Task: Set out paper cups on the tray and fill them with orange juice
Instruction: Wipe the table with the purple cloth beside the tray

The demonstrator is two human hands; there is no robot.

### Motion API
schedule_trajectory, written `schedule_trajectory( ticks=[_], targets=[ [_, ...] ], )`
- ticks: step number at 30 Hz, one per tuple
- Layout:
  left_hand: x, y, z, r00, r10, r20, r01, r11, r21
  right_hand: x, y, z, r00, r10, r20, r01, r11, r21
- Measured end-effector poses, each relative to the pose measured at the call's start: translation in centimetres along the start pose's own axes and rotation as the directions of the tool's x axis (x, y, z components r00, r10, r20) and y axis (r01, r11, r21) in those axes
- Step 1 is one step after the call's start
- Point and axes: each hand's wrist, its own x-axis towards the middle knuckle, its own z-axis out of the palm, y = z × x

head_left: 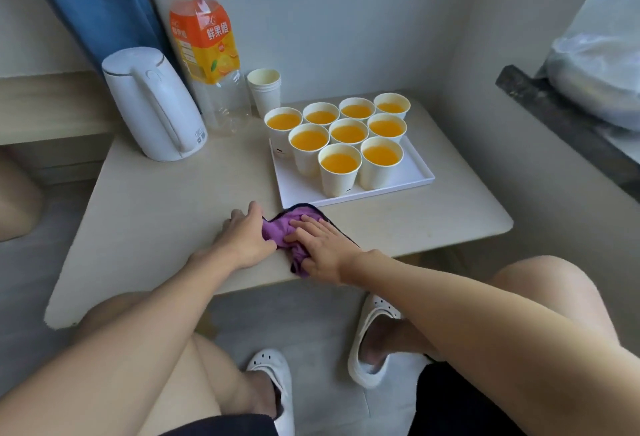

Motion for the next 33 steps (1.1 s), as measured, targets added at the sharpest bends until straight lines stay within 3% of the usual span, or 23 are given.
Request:
schedule_trajectory(
  ticks=[5, 7, 9, 12, 17, 24, 33],
  targets=[
    [0.1, 4.5, 2.1, 0.999, 0.022, 0.041, -0.025, 0.997, 0.076, -3.0, 5.2, -1.4, 0.987, 0.152, -0.054, -0.150, 0.988, 0.037],
    [0.1, 6.1, 3.2, 1.000, 0.003, -0.020, 0.000, 0.988, 0.156, -4.4, 7.6, -2.2, 0.972, 0.225, -0.064, -0.222, 0.974, 0.052],
    [-0.2, 7.6, 4.6, 0.990, 0.129, -0.062, -0.112, 0.968, 0.226, -5.8, 10.0, -3.1, 0.955, 0.286, -0.078, -0.282, 0.958, 0.062],
    [0.1, 10.4, 6.2, 0.939, 0.343, 0.018, -0.340, 0.924, 0.175, -7.9, 13.5, -4.1, 0.913, 0.393, -0.111, -0.385, 0.919, 0.081],
    [2.0, 15.9, 7.2, 0.871, 0.473, 0.136, -0.489, 0.860, 0.144, -10.7, 18.9, -5.6, 0.792, 0.588, -0.161, -0.576, 0.809, 0.122],
    [5.0, 20.5, 7.3, 0.835, 0.478, 0.274, -0.551, 0.735, 0.396, -8.5, 23.6, -7.4, 0.675, 0.714, -0.189, -0.697, 0.700, 0.154],
    [5.1, 23.4, 7.0, 0.852, 0.410, 0.326, -0.523, 0.682, 0.511, -1.3, 28.5, -10.8, 0.731, 0.657, -0.185, -0.650, 0.753, 0.101]
  ],
)
